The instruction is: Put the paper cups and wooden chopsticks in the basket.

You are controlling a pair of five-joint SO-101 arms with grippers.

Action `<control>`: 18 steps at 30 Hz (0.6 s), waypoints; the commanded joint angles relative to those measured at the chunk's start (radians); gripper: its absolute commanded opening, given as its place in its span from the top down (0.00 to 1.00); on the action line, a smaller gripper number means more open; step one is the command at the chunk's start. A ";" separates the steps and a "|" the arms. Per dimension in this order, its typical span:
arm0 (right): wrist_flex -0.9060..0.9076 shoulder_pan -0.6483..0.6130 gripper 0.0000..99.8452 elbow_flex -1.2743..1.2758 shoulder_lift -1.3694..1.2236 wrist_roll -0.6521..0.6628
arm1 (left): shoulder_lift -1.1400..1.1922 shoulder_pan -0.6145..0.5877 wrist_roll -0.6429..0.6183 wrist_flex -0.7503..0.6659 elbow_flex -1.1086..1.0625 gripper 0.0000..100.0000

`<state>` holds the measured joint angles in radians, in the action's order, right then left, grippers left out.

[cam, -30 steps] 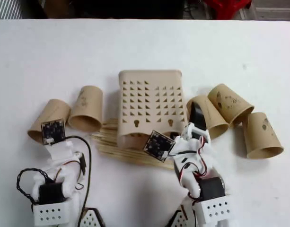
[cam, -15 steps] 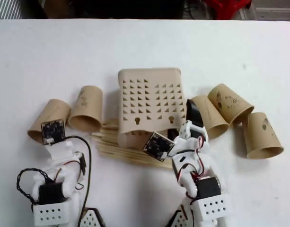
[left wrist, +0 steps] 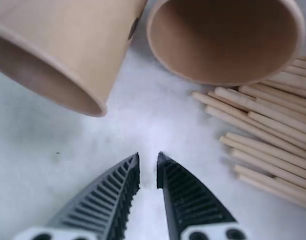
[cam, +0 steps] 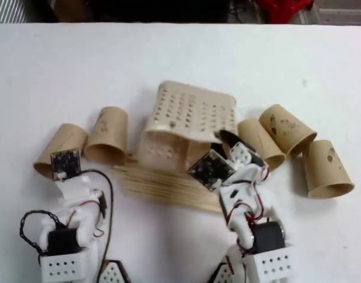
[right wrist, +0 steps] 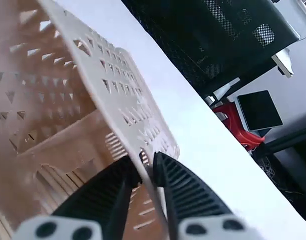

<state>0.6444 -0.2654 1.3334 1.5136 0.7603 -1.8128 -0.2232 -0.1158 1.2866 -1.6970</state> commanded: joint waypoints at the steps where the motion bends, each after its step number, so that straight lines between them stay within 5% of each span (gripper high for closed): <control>1: 0.053 -0.024 0.98 -0.190 -0.031 -0.057 | -0.010 -0.008 -0.009 0.003 0.002 0.92; 10: 0.071 -0.110 0.98 -0.575 -0.522 -0.118 | -0.010 -0.008 -0.009 0.003 0.002 0.92; 18: 0.071 -0.067 0.98 -0.924 -0.966 -0.118 | -0.010 -0.008 -0.009 0.003 0.002 0.92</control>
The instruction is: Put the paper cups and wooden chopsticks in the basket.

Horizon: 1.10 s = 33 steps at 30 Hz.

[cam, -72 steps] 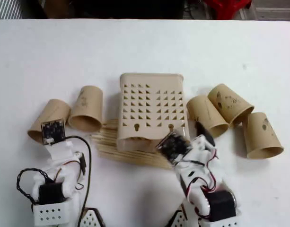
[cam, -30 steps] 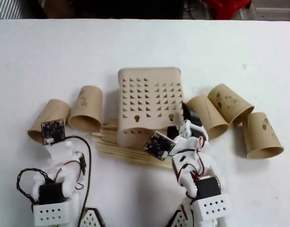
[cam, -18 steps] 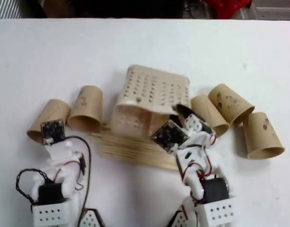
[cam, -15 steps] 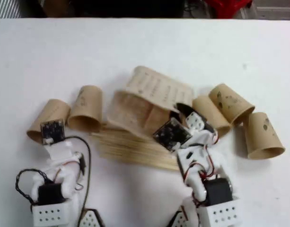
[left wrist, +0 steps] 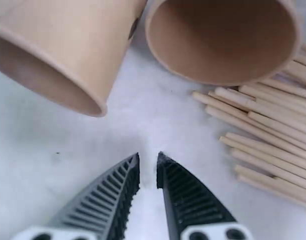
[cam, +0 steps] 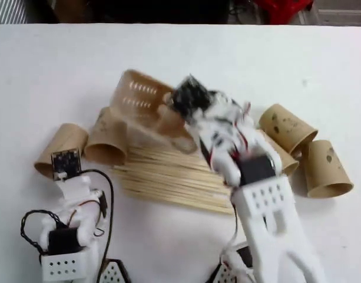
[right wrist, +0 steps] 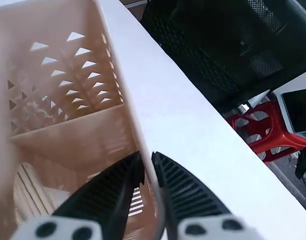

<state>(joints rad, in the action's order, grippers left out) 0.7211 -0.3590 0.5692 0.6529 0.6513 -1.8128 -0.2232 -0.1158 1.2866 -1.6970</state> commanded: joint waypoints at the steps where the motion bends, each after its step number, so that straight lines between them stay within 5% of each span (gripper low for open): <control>1: -0.005 0.031 0.98 -0.190 -0.153 -0.011 | -0.010 -0.008 -0.009 0.003 0.002 0.92; 9: 0.042 0.050 0.98 -0.331 -0.414 -0.031 | -0.010 -0.008 -0.009 0.003 0.002 0.92; 14: 0.082 0.131 0.98 -0.384 -0.464 -0.281 | -0.010 -0.008 -0.009 0.003 0.002 0.92; 17: 0.082 0.163 0.97 -0.384 -0.464 -0.321 | -0.010 -0.008 -0.009 0.003 0.002 0.92; 23: 0.082 0.156 0.83 -0.382 -0.472 -0.423 | -0.010 -0.008 -0.009 0.003 0.002 0.92; 33: 0.079 0.096 0.80 -0.402 -0.426 -0.440 | -0.010 -0.008 -0.009 0.003 0.002 0.92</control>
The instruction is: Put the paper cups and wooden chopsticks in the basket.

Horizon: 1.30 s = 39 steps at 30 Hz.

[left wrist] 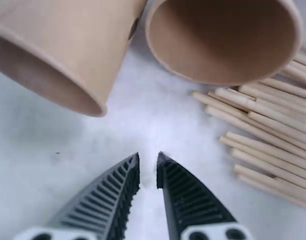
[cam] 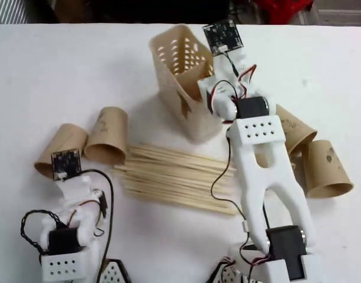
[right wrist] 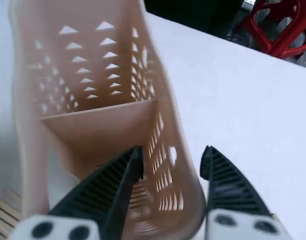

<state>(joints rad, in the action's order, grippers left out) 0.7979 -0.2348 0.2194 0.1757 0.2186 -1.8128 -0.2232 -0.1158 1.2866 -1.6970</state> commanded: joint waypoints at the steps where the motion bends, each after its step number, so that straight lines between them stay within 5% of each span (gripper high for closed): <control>1: 0.002 -0.033 0.80 -0.052 0.062 -0.008 | -0.010 -0.008 -0.009 0.003 0.002 0.92; 6: 0.004 -0.036 0.80 -0.054 0.122 -0.034 | -0.010 -0.008 -0.009 0.003 0.002 0.92; 19: -0.021 -0.154 0.80 -0.123 0.127 -0.652 | -0.010 -0.008 -0.009 0.003 0.002 0.92; 27: -0.064 -0.119 0.80 -0.230 -0.105 -0.652 | -0.010 -0.008 -0.009 0.003 0.002 0.92; 39: 0.104 -0.119 0.80 -0.313 -0.202 -0.655 | -0.010 -0.008 -0.009 0.003 0.002 0.92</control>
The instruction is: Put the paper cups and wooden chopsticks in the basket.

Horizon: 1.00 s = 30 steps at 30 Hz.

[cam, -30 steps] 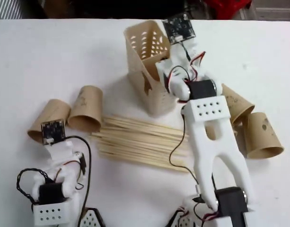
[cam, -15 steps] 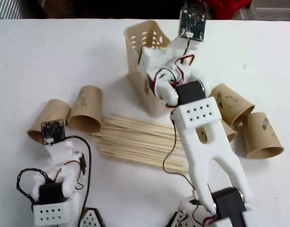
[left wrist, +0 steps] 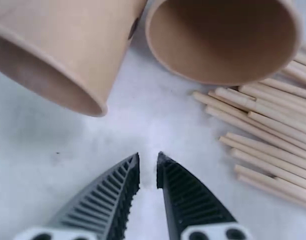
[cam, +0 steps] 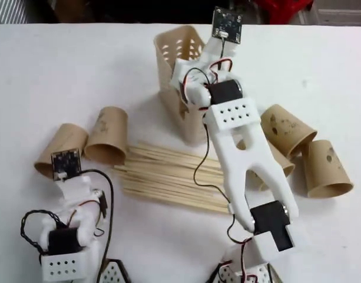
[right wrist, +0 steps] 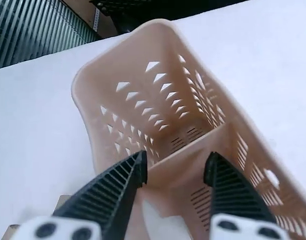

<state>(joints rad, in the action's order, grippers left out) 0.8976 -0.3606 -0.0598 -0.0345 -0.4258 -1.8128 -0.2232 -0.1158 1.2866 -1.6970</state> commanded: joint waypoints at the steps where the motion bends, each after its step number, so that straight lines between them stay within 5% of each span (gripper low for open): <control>1: 0.004 0.008 0.81 -0.020 0.008 -0.012 | -0.010 -0.008 -0.009 0.003 0.002 0.92; 7: 0.004 0.036 0.99 0.051 0.008 -0.012 | -0.010 -0.008 -0.009 0.003 0.002 0.92; 17: 0.147 0.077 0.98 0.060 0.015 0.015 | -0.010 -0.008 -0.009 0.003 0.002 0.92; 30: 0.354 0.061 0.98 -0.110 0.018 0.686 | -0.010 -0.008 -0.009 0.003 0.002 0.92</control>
<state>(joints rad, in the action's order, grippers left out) 1.2444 -0.2946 -0.1258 -0.0361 0.1481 -1.8128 -0.2232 -0.1158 1.2866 -1.6970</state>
